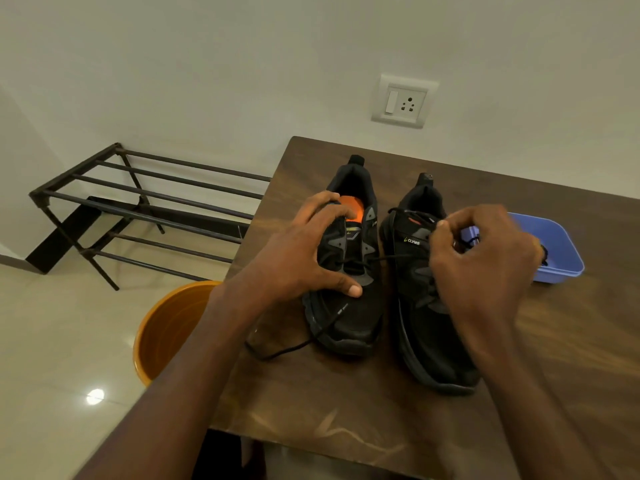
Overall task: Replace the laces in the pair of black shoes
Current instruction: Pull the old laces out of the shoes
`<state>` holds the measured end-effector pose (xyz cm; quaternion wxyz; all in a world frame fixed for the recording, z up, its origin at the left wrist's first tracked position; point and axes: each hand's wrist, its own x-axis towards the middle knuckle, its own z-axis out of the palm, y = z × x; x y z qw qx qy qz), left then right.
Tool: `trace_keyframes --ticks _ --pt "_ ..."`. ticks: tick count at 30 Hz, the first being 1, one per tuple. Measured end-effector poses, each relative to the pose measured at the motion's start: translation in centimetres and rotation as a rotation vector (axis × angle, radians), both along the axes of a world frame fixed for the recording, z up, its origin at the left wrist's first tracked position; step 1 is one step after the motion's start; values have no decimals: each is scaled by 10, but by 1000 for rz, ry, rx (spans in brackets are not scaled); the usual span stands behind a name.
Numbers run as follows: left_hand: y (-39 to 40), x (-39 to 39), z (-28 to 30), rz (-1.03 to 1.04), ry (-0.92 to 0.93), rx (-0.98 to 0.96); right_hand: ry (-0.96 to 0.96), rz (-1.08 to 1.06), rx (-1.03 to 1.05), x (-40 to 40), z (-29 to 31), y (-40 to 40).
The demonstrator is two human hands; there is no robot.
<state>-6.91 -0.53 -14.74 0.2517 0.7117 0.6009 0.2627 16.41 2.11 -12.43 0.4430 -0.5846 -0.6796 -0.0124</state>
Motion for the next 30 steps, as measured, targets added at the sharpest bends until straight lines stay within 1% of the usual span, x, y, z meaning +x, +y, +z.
trace_keyframes --ticks 2,4,6,8,9,10,11,14,16,18,20,23,24,26,27,28,30 --pt "-1 2 -1 -9 45 12 62 210 -87 -1 0 -4" --pt "-3 6 -2 -16 80 27 85 462 -224 1 1 -6" --pt "-5 9 -3 -25 104 51 91 671 -446 7 9 -9" --pt "-5 13 -3 -14 111 100 71 767 -689 15 18 -13" --pt "-4 14 -3 3 114 126 46 776 -755 18 19 -14" --pt "-3 16 -3 25 117 147 12 763 -761 19 19 -16" --pt "-2 18 -4 45 116 161 -30 733 -698 19 17 -17" --pt "-2 25 -6 94 69 192 -122 665 -376 8 6 -12" --pt "-2 27 -7 111 40 219 -236 647 -298 -3 -2 -9" --pt "-2 27 -8 122 23 239 -432 583 -327 -11 -8 -9" --pt "-3 27 -7 129 13 254 -535 520 -403 -15 -12 -11" --pt "-5 30 -2 166 -16 280 -544 479 -480 -15 -13 -8" --pt "-6 30 1 195 -79 290 -552 472 -496 -15 -13 -7" --pt "-5 29 9 264 -271 292 -555 463 -532 -15 -12 -6" --pt "-5 27 10 276 -309 289 -553 463 -542 -15 -13 -6" --pt "-5 26 9 276 -261 297 -550 463 -545 -15 -13 -7" --pt "-5 27 2 255 -28 320 -545 458 -542 -16 -13 -8"
